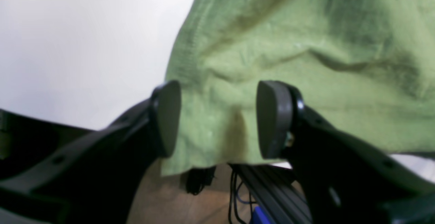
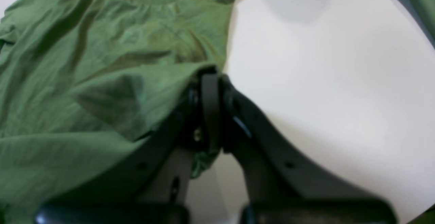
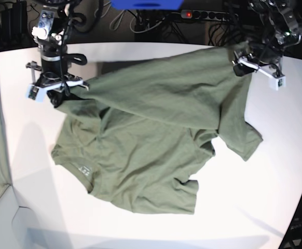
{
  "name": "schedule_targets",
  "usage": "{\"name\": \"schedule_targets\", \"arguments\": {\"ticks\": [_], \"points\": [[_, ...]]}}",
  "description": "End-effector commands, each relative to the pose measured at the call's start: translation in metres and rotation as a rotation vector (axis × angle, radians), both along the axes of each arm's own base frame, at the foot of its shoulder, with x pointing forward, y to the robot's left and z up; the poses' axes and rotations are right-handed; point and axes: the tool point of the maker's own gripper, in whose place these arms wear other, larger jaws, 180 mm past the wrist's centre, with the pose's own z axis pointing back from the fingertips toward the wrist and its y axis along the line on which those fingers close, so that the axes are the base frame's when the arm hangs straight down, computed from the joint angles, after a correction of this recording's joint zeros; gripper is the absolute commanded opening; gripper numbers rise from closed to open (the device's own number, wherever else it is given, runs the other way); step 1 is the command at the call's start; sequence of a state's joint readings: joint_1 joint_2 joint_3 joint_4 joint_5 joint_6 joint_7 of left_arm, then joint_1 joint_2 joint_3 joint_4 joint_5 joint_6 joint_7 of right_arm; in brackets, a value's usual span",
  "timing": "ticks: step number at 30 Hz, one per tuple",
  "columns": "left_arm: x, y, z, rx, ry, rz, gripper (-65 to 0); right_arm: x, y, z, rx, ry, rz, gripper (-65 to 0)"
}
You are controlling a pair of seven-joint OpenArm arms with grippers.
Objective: Layout the t-shirt on the table in an organized manner, then fold the t-shirt properly
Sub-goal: 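Lift the shirt edge with both grippers and stretch it apart, then swing the held shirt up and over with both grippers, flipping it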
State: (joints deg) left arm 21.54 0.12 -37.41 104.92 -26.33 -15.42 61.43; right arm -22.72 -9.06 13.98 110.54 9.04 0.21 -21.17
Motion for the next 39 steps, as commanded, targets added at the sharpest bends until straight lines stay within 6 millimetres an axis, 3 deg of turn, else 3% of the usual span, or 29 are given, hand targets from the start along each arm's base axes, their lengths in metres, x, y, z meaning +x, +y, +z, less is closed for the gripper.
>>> {"name": "schedule_targets", "arguments": {"ticks": [1, 5, 12, 20, 24, 29, 31, 35, 39], "points": [[0.001, 0.004, 0.005, 0.01, -0.018, 0.005, -30.8, 0.005, -0.002, 0.012, -0.012, -0.046, -0.004, -65.0], [-0.001, 0.006, 0.003, 0.014, -0.009, 0.004, -30.8, 0.005, -0.002, 0.012, -0.012, -0.048, -0.004, -65.0], [-0.015, 0.005, -0.027, -0.04, 0.077, 0.028, -30.8, 0.005, -0.002, 0.012, -0.012, -0.048, -0.004, -65.0], [-0.018, 0.005, -0.031, -0.044, 0.091, 0.034, -32.3, 0.006, -0.002, 0.012, -0.012, -0.049, -0.004, -65.0], [-0.015, 0.011, -0.04, 0.009, 0.118, 0.032, -45.5, 0.006, -0.001, 0.012, -0.012, -0.05, -0.003, -65.0], [-0.023, 0.017, -0.067, 0.032, 0.175, 0.052, -64.7, 0.006, -0.001, 0.012, -0.012, -0.05, -0.003, -65.0], [-0.029, 0.018, -0.074, 0.041, 0.205, 0.052, -65.0, 0.006, -0.001, 0.012, -0.012, -0.05, -0.003, -65.0], [-0.02, 0.024, -0.059, 0.076, 0.166, 0.048, -64.7, 0.007, -0.001, 0.013, -0.012, -0.051, -0.003, -65.0], [0.007, 0.02, -0.019, 0.091, 0.025, 0.04, -64.7, 0.007, -0.001, 0.013, -0.012, -0.051, -0.003, -65.0]]}}
